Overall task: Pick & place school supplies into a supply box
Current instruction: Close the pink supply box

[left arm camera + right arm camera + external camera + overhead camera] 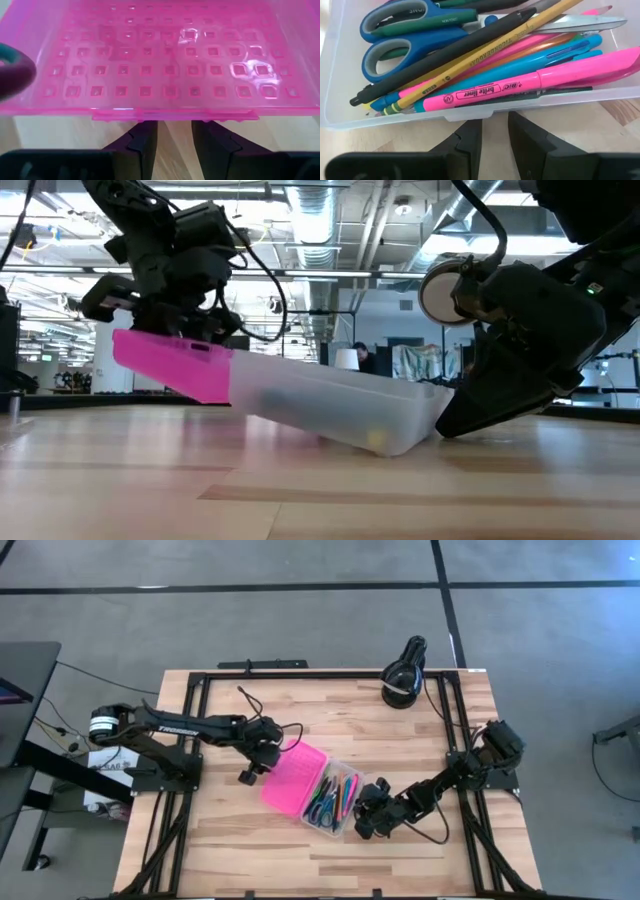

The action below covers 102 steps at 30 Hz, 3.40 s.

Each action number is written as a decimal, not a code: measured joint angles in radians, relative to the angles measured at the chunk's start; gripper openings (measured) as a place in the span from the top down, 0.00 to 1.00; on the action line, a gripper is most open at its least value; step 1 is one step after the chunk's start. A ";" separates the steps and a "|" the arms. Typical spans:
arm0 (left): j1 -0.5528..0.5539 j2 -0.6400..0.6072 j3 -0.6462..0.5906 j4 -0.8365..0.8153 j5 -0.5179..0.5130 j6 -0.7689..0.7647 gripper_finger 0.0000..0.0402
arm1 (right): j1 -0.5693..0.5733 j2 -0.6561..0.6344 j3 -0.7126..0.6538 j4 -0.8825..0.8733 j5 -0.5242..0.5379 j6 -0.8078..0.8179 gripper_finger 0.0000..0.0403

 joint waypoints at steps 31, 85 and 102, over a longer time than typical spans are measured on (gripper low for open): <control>-0.069 -0.120 0.003 0.118 -0.072 -0.093 0.72 | -0.002 0.001 0.000 0.014 0.001 0.001 0.77; -0.194 -0.039 0.035 0.336 -0.191 -0.271 0.72 | -0.322 -0.277 0.021 0.080 -0.241 -0.372 0.77; -0.245 -0.067 0.035 -0.001 -0.335 -0.599 0.72 | -0.316 0.013 0.142 0.372 -0.493 -0.556 0.77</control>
